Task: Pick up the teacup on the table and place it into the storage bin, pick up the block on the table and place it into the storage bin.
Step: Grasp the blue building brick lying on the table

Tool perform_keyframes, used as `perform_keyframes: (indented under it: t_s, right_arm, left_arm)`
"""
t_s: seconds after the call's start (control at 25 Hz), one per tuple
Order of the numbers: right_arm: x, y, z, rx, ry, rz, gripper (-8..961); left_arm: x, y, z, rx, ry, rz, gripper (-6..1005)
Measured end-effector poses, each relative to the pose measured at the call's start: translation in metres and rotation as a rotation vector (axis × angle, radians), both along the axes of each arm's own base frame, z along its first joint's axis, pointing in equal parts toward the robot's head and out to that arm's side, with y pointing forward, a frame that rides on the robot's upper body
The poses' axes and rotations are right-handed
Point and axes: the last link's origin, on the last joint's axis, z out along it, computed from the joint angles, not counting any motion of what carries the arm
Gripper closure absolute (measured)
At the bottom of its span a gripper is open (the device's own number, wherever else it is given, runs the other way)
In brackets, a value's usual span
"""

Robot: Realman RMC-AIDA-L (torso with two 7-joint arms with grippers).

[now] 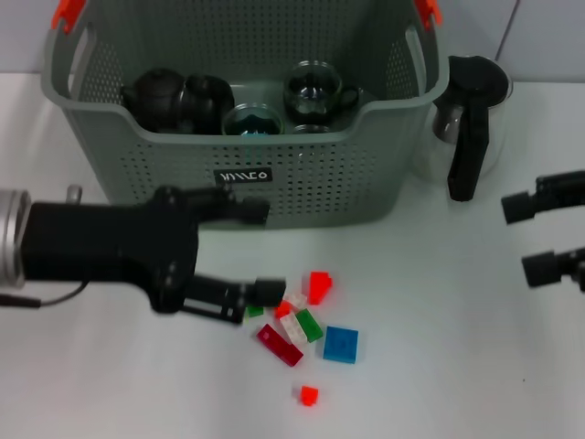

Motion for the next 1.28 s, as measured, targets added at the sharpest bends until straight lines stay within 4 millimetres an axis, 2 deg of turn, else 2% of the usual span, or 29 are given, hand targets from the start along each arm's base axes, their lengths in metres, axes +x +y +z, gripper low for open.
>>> perform_keyframes:
  t_s: [0.32,0.52,0.72,1.04,1.28]
  right_arm:
    - [-0.010,0.006,-0.025,-0.064,-0.095,0.023,71]
    - [-0.021,0.019,-0.050,-0.055,-0.178,0.033,71]
    - [-0.035,0.029,-0.071,-0.073,-0.281,0.064,71]
    - [-0.050,0.031,-0.124,-0.148,-0.477,0.149,71]
    - [-0.051,0.031,-0.149,-0.167,-0.541,0.174,71]
  left_arm:
    - [-0.022,-0.013,-0.010,-0.029,0.068,0.011,42]
    - [-0.027,-0.013,-0.017,-0.064,0.051,0.031,49]
    - [-0.032,-0.010,-0.016,-0.052,0.010,0.057,50]
    - [-0.042,-0.018,-0.021,-0.037,0.006,0.042,48]
    - [-0.052,-0.021,-0.020,-0.043,0.036,0.080,50]
